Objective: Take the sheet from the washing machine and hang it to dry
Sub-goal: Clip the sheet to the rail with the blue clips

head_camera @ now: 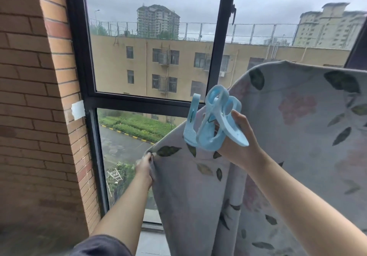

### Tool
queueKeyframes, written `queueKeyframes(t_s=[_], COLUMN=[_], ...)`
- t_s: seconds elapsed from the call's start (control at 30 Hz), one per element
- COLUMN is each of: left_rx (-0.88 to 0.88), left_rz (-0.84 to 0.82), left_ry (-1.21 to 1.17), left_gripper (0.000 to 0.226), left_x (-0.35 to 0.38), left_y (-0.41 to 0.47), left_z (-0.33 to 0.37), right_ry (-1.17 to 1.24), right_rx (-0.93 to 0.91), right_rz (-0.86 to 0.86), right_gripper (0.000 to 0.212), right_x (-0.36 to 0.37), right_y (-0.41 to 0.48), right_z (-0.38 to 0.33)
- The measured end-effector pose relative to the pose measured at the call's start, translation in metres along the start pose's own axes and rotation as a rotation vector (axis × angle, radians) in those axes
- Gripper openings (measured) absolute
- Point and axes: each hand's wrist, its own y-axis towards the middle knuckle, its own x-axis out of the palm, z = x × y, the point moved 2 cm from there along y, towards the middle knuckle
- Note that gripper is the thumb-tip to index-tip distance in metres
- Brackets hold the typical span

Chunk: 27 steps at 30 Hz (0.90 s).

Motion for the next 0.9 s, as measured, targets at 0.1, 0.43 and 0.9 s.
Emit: queueKeyframes(t_s=[0.1, 0.43, 0.9], left_rx=[0.013, 0.441, 0.452], left_rz=[0.022, 0.301, -0.475], left_ry=[-0.171, 0.068, 0.54], left_gripper=[0.036, 0.026, 0.067], left_x=[-0.011, -0.032, 0.078], left_y=[-0.055, -0.099, -0.217], left_z=[0.034, 0.13, 0.133], right_ry=[0.017, -0.023, -0.244], right_rx=[0.014, 0.024, 0.112], right_rz=[0.0, 0.003, 0.01], right_gripper=[0.051, 0.042, 0.066], right_x=[-0.001, 0.01, 0.014], right_y=[0.005, 0.031, 0.025], right_z=[0.009, 0.019, 0.035])
